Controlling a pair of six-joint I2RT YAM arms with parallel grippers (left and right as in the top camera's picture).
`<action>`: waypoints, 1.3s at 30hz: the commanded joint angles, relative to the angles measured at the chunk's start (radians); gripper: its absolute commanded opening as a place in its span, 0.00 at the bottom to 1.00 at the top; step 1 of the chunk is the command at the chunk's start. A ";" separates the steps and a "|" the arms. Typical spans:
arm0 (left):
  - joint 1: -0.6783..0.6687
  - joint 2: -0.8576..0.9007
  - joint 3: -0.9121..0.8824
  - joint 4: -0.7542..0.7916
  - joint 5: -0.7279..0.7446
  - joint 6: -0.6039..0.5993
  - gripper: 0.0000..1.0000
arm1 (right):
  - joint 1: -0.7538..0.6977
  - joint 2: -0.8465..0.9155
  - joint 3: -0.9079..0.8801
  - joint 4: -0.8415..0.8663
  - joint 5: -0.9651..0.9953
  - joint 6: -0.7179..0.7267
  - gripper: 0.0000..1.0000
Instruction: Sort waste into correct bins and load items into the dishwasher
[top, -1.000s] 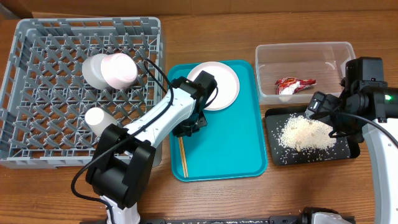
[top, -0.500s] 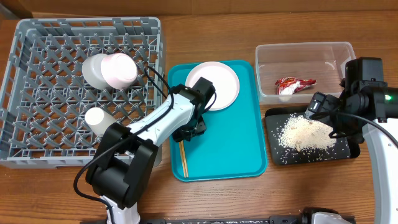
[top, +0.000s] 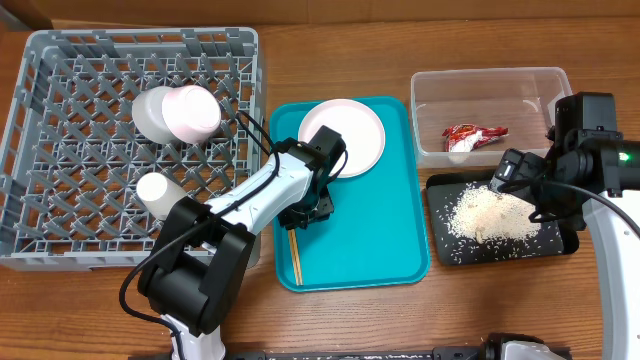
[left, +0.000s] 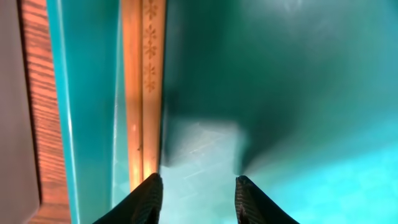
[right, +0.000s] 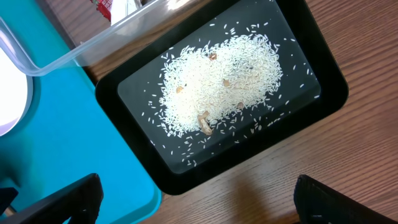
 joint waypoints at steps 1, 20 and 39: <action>0.010 -0.023 -0.006 -0.014 0.008 0.015 0.44 | -0.005 -0.004 0.009 0.003 -0.001 -0.003 1.00; 0.037 -0.022 -0.009 -0.004 0.015 0.053 0.52 | -0.005 -0.004 0.009 0.002 -0.002 -0.002 1.00; 0.036 -0.021 -0.050 0.073 0.032 0.079 0.52 | -0.005 -0.004 0.009 0.002 -0.002 -0.002 1.00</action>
